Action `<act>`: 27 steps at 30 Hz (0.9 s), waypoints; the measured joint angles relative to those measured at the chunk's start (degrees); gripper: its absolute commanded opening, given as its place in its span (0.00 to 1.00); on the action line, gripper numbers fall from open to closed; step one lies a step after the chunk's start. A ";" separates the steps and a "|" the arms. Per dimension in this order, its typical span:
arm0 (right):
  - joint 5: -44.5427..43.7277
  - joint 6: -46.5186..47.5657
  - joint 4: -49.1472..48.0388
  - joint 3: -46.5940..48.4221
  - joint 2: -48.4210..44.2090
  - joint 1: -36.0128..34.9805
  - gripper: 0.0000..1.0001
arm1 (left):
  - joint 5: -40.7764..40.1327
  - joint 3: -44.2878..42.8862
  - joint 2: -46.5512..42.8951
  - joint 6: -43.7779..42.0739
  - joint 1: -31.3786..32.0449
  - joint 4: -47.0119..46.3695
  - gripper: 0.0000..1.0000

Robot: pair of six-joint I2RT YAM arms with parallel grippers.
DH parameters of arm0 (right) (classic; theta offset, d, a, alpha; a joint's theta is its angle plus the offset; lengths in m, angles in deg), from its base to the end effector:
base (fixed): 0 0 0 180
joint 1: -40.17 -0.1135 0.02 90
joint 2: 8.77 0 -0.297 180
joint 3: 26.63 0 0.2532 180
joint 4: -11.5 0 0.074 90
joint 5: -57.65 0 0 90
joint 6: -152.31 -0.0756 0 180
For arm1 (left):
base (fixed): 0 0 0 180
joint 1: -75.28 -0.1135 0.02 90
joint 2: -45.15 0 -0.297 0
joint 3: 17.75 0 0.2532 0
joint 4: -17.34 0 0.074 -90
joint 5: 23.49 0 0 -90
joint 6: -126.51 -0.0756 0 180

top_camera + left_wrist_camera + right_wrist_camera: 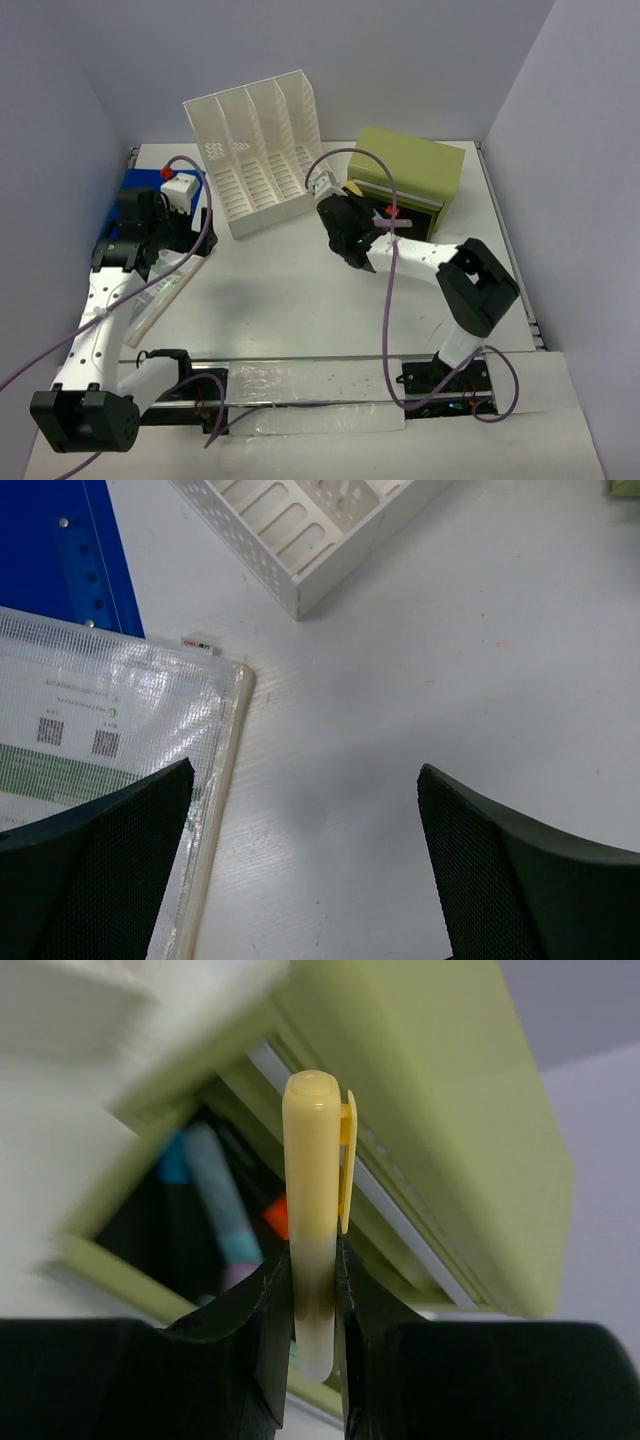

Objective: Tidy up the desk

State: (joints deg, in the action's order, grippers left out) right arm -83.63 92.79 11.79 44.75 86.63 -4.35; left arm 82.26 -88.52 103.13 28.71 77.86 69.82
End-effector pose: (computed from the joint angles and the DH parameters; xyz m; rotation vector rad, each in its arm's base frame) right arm 0.3193 0.2312 0.2562 -0.6563 1.7758 -0.7188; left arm 0.2212 -0.0305 0.3276 0.3477 2.2186 -0.2617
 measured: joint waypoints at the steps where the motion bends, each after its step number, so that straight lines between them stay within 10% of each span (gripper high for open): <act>1: -1.57 2.33 0.66 -0.39 1.32 1.65 0.16 | -0.30 0.13 0.00 -0.14 0.00 -0.03 0.99; 9: -7.15 13.50 1.59 -4.31 4.70 8.48 0.21 | -2.06 1.36 -0.72 -1.52 -0.01 -2.06 0.99; 18: -8.42 17.34 0.66 -4.77 7.34 8.58 0.59 | -2.06 1.70 -1.18 -1.90 -0.01 -2.38 0.99; 27: -9.57 15.46 2.75 -4.73 7.28 8.52 0.59 | -2.04 1.70 -1.18 -1.92 0.00 -2.40 0.99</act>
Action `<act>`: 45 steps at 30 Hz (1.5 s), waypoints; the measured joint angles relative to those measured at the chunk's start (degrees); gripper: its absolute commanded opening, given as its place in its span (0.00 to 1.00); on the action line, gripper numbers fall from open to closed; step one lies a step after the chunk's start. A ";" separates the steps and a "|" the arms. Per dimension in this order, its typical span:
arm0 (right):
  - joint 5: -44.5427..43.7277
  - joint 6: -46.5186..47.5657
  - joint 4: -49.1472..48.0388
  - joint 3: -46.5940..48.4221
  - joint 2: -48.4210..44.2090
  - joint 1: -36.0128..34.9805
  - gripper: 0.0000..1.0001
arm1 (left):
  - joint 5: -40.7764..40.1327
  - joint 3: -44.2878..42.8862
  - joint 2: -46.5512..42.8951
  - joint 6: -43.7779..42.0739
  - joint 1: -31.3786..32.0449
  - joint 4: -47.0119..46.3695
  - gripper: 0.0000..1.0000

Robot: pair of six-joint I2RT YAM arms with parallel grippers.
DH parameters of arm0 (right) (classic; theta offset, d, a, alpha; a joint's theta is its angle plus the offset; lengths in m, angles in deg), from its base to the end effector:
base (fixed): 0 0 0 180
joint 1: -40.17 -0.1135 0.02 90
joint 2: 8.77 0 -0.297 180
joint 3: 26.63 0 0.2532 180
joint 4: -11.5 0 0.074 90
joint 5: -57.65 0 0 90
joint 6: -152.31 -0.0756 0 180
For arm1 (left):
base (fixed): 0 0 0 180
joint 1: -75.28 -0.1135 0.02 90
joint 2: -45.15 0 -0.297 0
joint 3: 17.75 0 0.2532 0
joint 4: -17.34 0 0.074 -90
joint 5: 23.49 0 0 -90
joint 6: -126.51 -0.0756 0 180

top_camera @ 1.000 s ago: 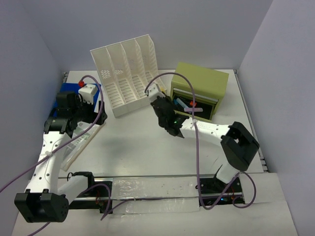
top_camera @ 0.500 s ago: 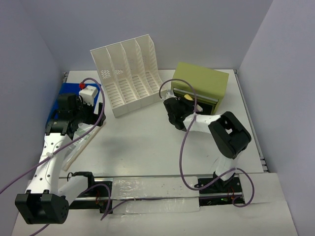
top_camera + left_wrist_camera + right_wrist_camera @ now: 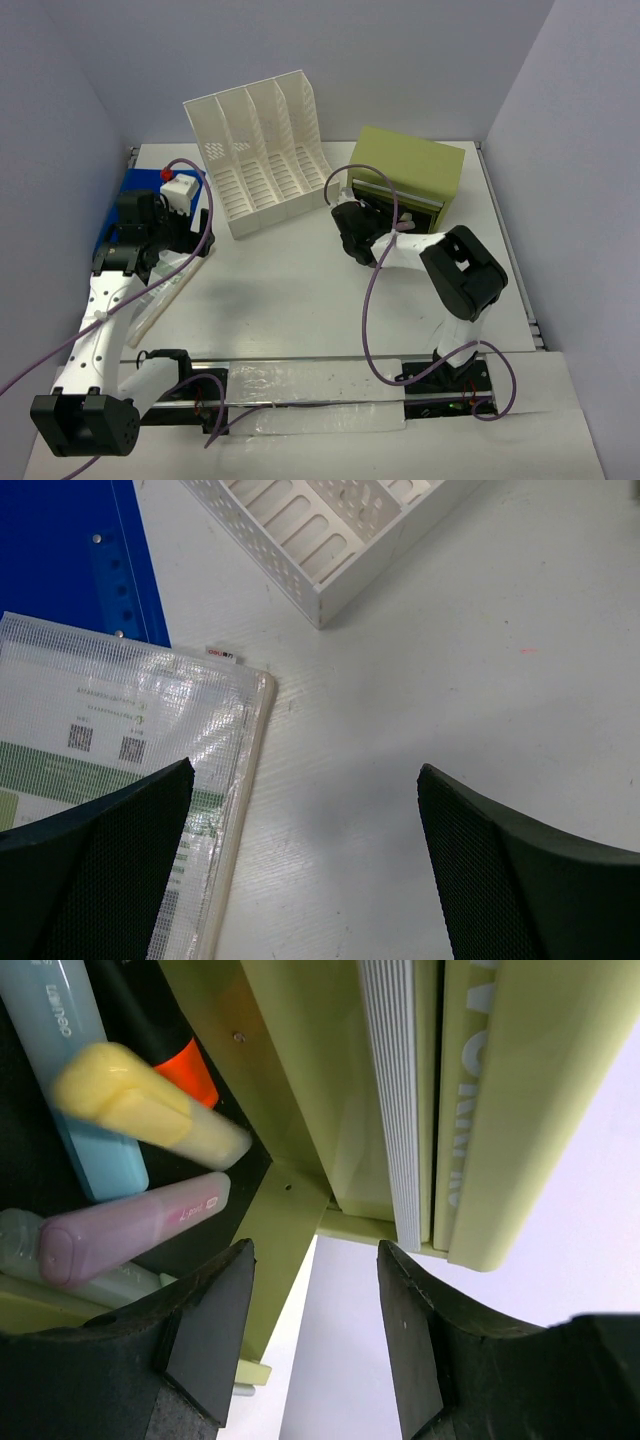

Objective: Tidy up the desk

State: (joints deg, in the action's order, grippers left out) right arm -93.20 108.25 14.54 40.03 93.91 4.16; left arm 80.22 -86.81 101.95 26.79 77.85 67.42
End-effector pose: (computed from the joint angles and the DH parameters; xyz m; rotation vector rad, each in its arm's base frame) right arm 0.3430 0.1677 0.1845 -0.9052 1.9109 -1.2753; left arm 0.2202 -0.0278 0.3254 0.3663 2.1856 -0.1979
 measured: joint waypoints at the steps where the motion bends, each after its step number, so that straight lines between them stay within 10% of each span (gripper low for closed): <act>1: -0.07 -0.46 0.52 0.00 -0.10 -0.09 0.59 | 0.01 0.01 0.00 0.00 0.01 -0.01 0.99; 11: 8.46 -26.19 10.80 0.99 -15.95 -2.21 0.55 | 0.24 0.36 0.00 0.01 -0.01 -0.22 0.99; 17: 20.18 -51.68 -2.02 -13.98 -36.94 -2.33 0.43 | 0.70 0.37 0.00 0.04 -0.01 -0.27 0.99; 27: 23.54 -92.21 -8.58 -29.84 -34.97 -2.13 0.38 | 0.90 0.37 -0.29 0.00 -0.01 -0.23 0.99; 45: 25.99 -103.96 -13.31 -28.43 -22.82 3.47 0.30 | 0.85 0.37 -0.70 -0.34 -0.01 -0.20 0.99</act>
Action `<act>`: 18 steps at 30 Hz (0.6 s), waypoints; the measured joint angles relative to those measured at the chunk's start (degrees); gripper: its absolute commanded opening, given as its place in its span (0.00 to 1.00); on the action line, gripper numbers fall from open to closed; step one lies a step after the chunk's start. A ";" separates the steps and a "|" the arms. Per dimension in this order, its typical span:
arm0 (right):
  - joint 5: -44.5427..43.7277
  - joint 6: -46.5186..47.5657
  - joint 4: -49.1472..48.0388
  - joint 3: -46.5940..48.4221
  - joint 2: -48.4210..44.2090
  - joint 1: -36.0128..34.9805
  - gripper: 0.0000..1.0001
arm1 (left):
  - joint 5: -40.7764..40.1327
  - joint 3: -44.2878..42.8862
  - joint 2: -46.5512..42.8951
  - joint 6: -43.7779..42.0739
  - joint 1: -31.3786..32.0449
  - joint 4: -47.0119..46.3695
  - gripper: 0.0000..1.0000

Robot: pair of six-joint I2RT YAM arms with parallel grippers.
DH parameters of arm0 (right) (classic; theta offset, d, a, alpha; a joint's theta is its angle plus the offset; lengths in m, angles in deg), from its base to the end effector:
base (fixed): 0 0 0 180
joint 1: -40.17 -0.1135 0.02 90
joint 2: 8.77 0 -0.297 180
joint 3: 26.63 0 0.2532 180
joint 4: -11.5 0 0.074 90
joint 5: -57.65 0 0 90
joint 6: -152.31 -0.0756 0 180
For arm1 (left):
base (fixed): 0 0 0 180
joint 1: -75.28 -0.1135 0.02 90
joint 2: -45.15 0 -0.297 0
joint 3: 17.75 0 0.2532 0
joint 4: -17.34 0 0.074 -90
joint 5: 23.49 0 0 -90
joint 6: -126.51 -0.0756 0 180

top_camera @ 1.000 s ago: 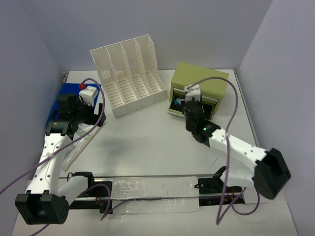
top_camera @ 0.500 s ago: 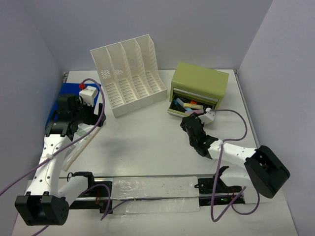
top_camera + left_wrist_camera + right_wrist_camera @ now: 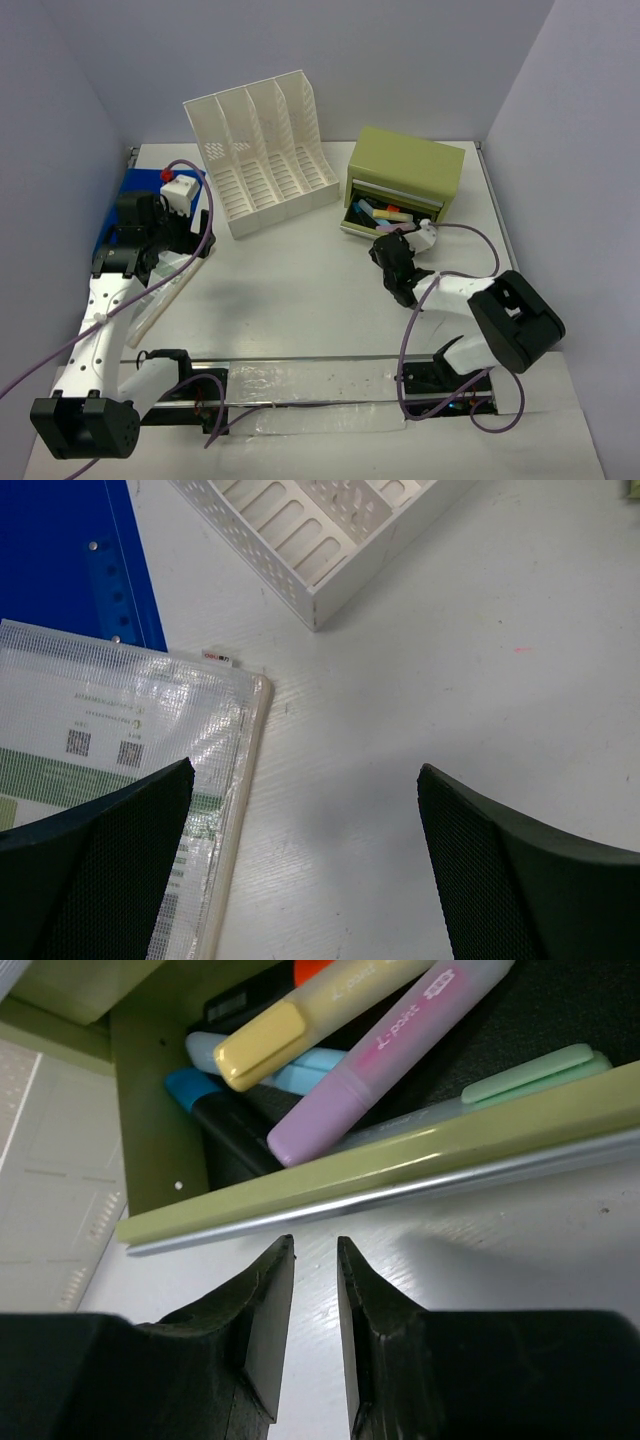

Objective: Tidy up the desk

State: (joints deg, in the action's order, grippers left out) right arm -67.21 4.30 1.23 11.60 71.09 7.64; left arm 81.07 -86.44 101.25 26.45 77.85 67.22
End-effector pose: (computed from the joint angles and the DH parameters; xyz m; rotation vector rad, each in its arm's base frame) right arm 0.2535 0.1104 0.1669 0.7848 1.8723 0.3560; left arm 0.2175 -0.0288 0.3260 0.3805 2.1722 -0.2093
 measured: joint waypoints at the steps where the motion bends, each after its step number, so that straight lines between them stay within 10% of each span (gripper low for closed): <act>1: 0.13 -0.22 -0.09 0.26 0.50 0.44 0.29 | 0.00 0.00 0.00 -0.08 0.00 0.00 0.99; 18: 1.30 -1.53 -1.60 3.87 6.96 5.30 0.22 | -0.54 0.00 -0.01 -0.74 0.00 0.00 0.99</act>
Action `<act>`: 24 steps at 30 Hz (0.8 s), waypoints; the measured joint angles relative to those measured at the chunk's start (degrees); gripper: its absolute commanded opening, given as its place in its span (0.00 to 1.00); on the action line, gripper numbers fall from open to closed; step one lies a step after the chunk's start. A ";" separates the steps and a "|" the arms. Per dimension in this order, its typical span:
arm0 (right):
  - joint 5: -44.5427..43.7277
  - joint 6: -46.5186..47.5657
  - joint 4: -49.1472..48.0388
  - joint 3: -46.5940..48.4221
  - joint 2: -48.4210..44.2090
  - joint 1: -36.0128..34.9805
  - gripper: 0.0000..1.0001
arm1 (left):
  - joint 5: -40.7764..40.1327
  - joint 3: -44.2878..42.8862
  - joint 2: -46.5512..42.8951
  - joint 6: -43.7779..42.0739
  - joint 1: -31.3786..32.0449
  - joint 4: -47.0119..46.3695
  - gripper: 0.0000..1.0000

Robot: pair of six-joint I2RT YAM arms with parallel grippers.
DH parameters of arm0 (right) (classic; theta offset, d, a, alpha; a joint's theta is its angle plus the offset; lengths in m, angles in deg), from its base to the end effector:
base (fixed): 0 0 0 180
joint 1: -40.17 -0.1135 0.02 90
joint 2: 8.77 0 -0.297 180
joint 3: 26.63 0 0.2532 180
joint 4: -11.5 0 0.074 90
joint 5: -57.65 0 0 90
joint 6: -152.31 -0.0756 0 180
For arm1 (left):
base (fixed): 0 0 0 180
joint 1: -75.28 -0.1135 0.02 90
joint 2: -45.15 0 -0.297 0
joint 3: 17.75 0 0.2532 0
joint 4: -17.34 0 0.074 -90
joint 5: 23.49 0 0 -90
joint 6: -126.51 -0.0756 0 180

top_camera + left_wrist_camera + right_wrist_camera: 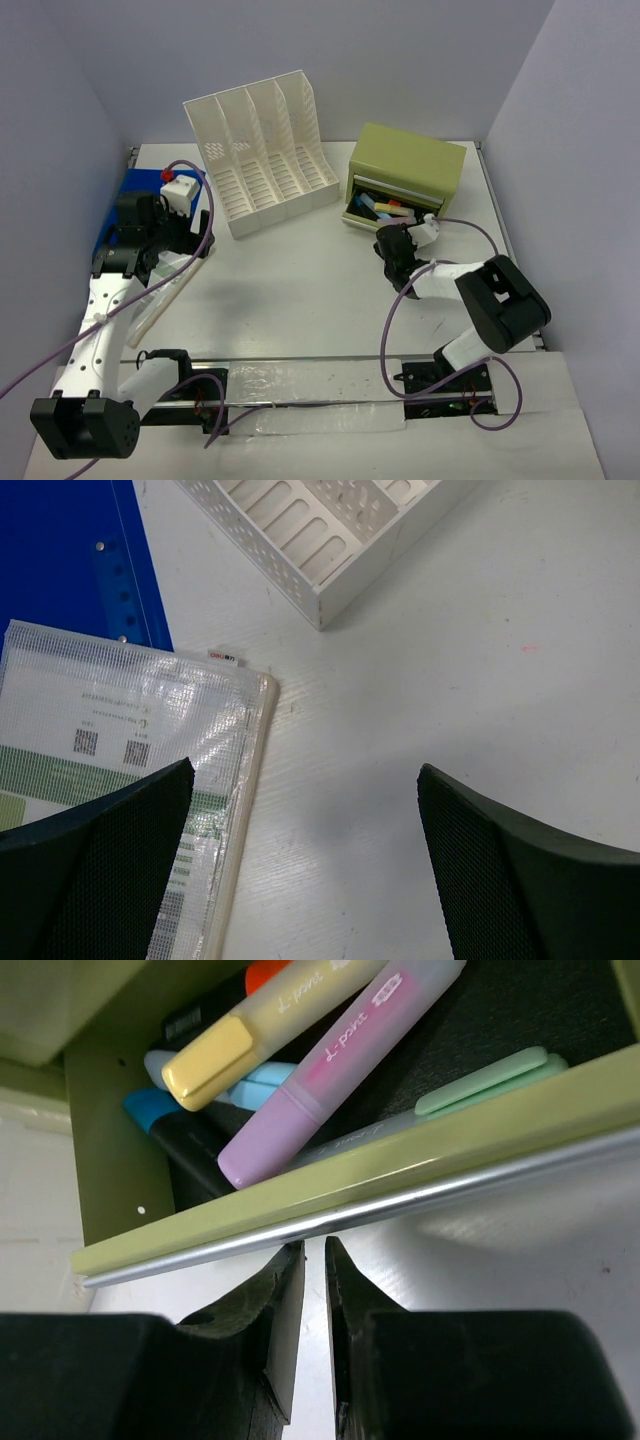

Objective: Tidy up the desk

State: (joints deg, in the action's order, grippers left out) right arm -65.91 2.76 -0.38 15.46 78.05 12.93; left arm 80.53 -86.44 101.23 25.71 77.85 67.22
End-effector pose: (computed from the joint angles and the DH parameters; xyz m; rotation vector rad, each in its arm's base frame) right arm 0.2845 0.0995 0.1575 0.8839 1.8546 0.3144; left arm 0.2176 -0.0281 0.3260 0.3895 2.1707 -0.1917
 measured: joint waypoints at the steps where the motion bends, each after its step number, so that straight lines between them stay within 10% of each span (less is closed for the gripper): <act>1: -0.55 0.00 -0.20 0.16 0.00 0.25 0.22 | -0.05 0.00 0.01 -0.01 0.00 -0.01 0.99; 24: 7.04 -8.77 -3.13 3.98 5.34 11.51 0.25 | -0.14 0.00 -0.01 -0.45 -0.02 0.00 0.99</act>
State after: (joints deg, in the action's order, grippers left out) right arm -58.87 -6.00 -3.50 19.45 83.40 24.44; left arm 80.40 -86.44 101.23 25.26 77.83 67.22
